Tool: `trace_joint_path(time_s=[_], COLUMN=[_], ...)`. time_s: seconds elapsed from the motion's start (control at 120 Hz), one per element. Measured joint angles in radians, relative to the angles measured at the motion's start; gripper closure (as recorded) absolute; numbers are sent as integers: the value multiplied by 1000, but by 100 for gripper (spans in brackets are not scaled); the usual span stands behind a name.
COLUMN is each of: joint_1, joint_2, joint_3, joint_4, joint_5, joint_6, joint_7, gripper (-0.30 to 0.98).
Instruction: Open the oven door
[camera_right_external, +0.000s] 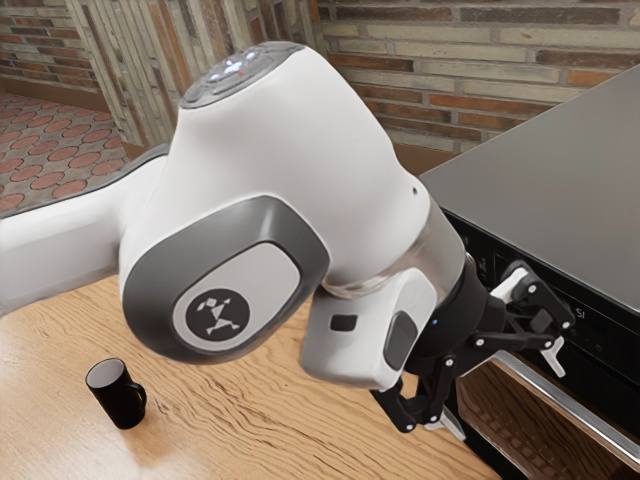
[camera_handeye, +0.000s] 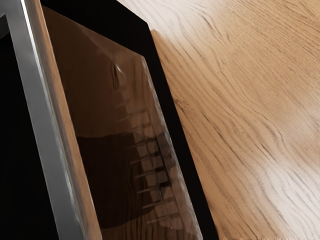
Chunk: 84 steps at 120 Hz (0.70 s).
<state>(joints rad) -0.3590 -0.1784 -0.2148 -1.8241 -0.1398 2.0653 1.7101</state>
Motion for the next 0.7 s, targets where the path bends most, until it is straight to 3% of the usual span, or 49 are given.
trace_joint_path(time_s=[0.633, 0.675, 0.692, 0.7], joint_1=[-1, 4, 9, 7], joint_2=[17, -56, -172, -255], joint_3=[0, -4, -22, -36], joint_4=[-39, -110, -200, -254], joint_5=[8, 12, 15, 16], joint_6=[25, 29, 30, 30], joint_7=[5, 5, 5, 5], gripper=[-2, 4, 19, 18])
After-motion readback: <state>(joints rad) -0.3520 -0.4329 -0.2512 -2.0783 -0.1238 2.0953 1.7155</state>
